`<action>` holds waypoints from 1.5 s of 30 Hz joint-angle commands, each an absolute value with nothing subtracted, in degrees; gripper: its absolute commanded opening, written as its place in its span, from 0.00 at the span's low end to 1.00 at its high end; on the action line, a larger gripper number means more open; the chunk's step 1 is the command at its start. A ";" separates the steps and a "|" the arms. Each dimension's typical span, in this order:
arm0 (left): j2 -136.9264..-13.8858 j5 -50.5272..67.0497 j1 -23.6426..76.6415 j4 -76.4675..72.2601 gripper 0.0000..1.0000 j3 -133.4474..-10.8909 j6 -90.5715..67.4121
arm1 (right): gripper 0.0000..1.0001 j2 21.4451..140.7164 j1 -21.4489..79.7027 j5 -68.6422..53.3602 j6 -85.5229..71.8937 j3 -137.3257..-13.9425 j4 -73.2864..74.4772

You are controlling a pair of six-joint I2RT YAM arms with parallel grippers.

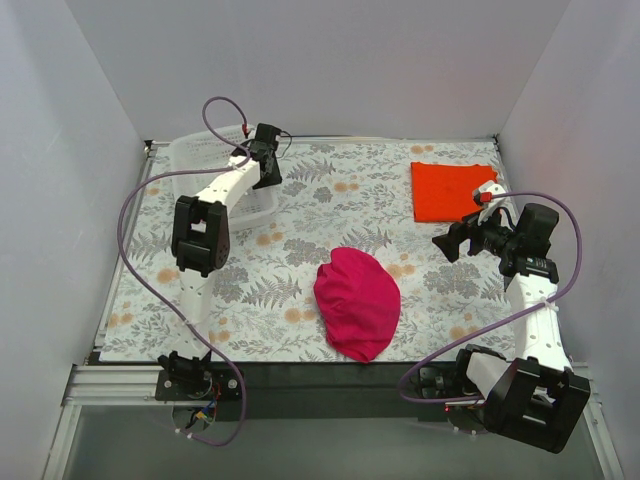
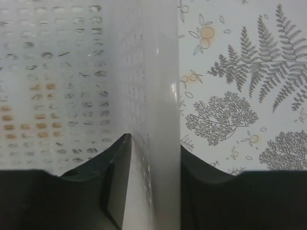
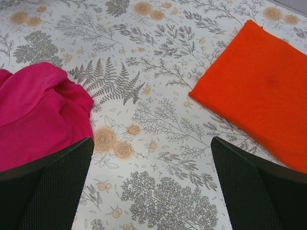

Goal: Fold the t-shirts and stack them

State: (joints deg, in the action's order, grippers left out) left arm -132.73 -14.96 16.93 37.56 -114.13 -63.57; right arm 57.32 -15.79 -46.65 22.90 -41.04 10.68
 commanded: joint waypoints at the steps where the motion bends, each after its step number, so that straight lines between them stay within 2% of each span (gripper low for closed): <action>1: -130.96 -26.70 17.23 42.89 0.32 -115.15 -62.85 | 0.98 56.25 -16.08 -47.28 23.47 -42.19 11.51; 2: -130.35 -29.15 17.23 42.37 0.30 -114.01 -62.06 | 0.98 56.25 -16.08 -47.29 23.47 -42.19 11.51; 7: -125.70 -30.24 16.26 36.92 0.31 -106.89 -53.89 | 0.98 56.25 -16.08 -47.37 23.47 -42.19 11.51; 12: -120.86 -23.30 10.83 32.17 0.30 -98.45 -47.12 | 0.98 56.16 -16.08 -47.46 23.47 -42.19 11.60; 16: -117.69 -11.45 6.60 29.10 0.26 -93.26 -40.80 | 0.98 56.42 -16.17 -48.16 23.47 -42.19 11.60; 22: -117.94 -10.81 4.75 26.72 0.29 -91.84 -37.71 | 0.98 56.69 -16.17 -48.16 23.38 -42.10 11.60; 25: -118.83 -12.13 3.87 26.81 0.36 -92.55 -37.88 | 0.98 56.95 -16.08 -48.08 23.47 -42.01 11.60; 26: -118.83 -12.56 3.69 26.72 0.44 -92.55 -38.14 | 0.98 57.21 -16.08 -48.08 23.47 -42.01 11.60; 29: -117.52 -11.52 3.34 26.63 0.50 -92.72 -38.67 | 0.98 57.30 -16.08 -49.21 23.99 -41.75 11.60; 32: -114.18 -9.06 3.43 26.37 0.54 -92.99 -40.25 | 0.98 56.96 -16.08 -53.95 28.20 -41.14 13.27; 33: -113.13 -7.23 3.43 26.19 0.59 -92.81 -40.51 | 0.98 56.95 -16.00 -58.14 30.48 -40.96 14.49; 35: -109.26 -5.11 3.43 25.93 0.63 -92.64 -42.18 | 0.98 57.56 -15.30 -62.56 39.78 -40.52 19.49; 36: -107.68 -2.84 3.43 25.75 0.69 -92.38 -42.80 | 0.98 58.00 -14.77 -66.23 43.38 -40.34 21.51; 38: -102.34 -0.63 3.43 24.70 0.77 -90.54 -44.46 | 0.98 60.46 -10.39 -67.32 55.55 -41.30 29.94; 42: -90.38 2.90 3.43 20.05 0.94 -81.15 -47.28 | 0.98 64.51 3.92 -58.03 59.76 -44.55 34.98; 45: -78.02 5.88 3.34 15.30 0.97 -69.67 -51.74 | 0.98 66.09 13.51 -53.29 60.29 -46.40 36.38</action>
State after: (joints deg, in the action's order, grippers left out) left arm -89.10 1.08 3.79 20.32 -78.11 -46.78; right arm 65.89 7.01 -57.28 53.91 -42.15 30.85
